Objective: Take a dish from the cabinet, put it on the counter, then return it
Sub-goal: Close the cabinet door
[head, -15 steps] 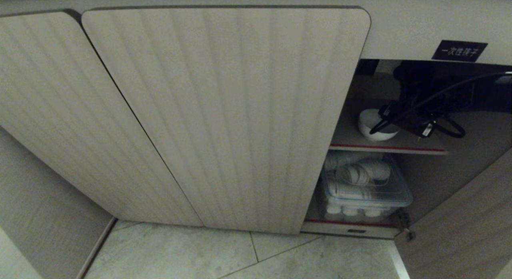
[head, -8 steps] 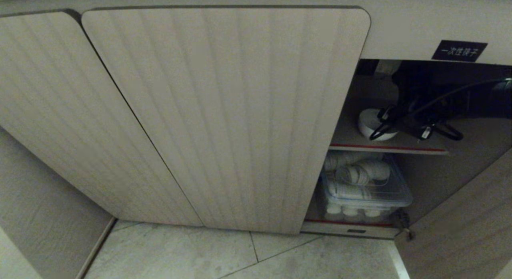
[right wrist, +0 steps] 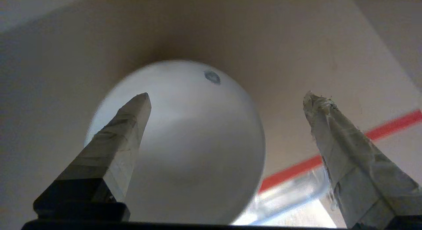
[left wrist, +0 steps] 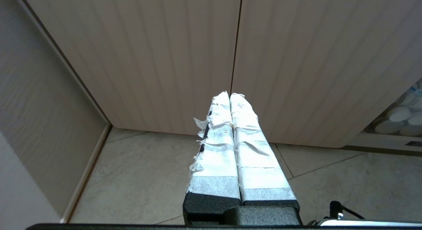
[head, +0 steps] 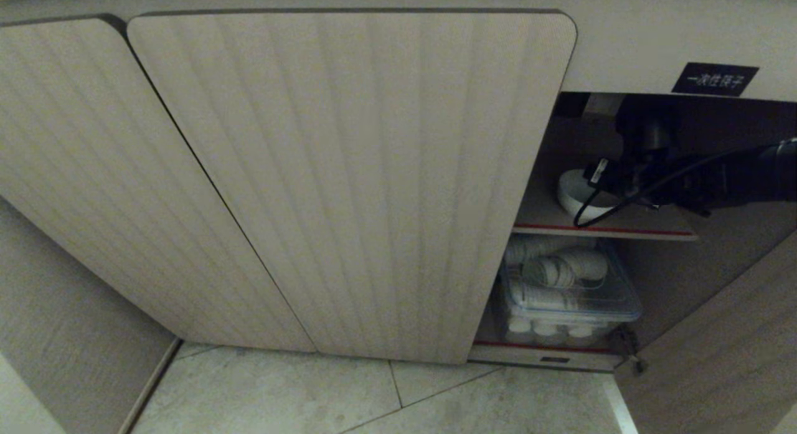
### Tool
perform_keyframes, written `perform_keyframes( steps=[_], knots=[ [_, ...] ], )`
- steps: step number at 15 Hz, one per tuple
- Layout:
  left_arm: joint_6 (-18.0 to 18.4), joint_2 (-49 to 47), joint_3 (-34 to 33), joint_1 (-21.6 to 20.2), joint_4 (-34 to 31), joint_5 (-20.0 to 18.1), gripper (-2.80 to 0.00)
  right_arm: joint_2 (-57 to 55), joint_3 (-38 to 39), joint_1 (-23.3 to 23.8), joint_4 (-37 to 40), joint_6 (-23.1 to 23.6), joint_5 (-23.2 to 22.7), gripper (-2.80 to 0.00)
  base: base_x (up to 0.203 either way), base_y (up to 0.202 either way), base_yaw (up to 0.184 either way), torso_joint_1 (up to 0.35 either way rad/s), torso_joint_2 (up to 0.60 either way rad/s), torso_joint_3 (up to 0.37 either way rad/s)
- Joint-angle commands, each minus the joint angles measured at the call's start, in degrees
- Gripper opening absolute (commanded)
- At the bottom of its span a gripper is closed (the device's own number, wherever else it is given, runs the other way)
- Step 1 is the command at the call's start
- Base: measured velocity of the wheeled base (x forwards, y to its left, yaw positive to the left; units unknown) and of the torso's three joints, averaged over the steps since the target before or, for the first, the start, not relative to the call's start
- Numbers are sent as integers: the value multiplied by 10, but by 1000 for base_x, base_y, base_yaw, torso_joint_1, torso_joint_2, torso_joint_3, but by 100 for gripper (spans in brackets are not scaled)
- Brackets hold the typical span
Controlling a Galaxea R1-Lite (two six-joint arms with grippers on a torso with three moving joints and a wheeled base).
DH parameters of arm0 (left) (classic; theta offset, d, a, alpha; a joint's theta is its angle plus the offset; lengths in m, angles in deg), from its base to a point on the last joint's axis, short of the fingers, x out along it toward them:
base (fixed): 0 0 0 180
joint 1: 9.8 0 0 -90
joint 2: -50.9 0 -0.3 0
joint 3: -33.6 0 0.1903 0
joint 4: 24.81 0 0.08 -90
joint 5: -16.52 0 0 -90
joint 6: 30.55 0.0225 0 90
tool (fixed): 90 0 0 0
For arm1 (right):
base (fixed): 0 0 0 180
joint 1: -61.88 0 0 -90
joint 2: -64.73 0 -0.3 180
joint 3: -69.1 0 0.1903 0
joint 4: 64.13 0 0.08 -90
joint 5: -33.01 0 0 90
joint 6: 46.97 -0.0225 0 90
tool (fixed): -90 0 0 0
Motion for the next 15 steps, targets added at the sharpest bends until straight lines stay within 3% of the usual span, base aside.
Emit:
perform_keyframes(
  steps=[1,3,5,6,15],
  knots=[
    [0,0,1,0,0,1,-280,3,16,0,-27,7,1,0,0,0,0,0,0,0],
    [0,0,1,0,0,0,-280,5,27,1,-44,21,0,0,0,0,0,0,0,0],
    [0,0,0,0,0,1,-280,9,74,1,-106,52,-7,0,0,0,0,0,0,0],
    [0,0,1,0,0,0,-280,12,87,2,-130,65,-13,-280,0,0,0,0,0,0],
    [0,0,0,0,0,0,-280,16,93,1,-147,68,-15,-280,0,0,0,0,0,0]
  ],
)
